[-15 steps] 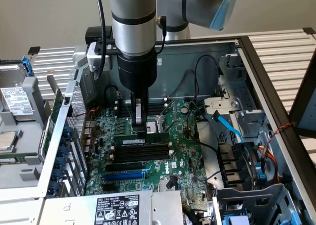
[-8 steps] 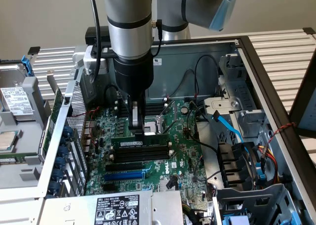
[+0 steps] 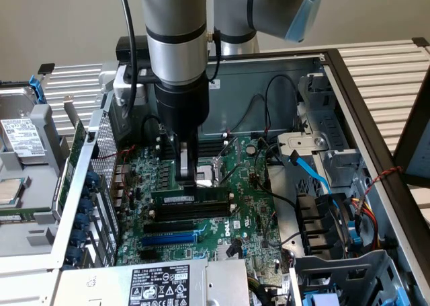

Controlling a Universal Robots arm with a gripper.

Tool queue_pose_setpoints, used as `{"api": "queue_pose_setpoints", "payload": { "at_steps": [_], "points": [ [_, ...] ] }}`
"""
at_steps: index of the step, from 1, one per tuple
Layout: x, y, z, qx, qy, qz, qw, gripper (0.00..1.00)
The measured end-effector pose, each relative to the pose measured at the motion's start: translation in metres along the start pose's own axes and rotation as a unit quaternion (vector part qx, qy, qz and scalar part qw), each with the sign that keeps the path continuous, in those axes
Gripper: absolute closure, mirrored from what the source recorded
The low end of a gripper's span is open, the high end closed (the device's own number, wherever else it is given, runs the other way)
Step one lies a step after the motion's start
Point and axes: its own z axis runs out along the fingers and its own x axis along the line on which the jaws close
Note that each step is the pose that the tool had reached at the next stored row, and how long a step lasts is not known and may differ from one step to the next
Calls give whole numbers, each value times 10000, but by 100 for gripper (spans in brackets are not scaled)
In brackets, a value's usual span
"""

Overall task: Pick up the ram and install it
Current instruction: 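Insert the ram into the slot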

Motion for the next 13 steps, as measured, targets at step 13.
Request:
{"api": "queue_pose_setpoints", "payload": {
  "at_steps": [13],
  "points": [
    [6,-20,49,2,-1,13,10000,88]
  ]
}}
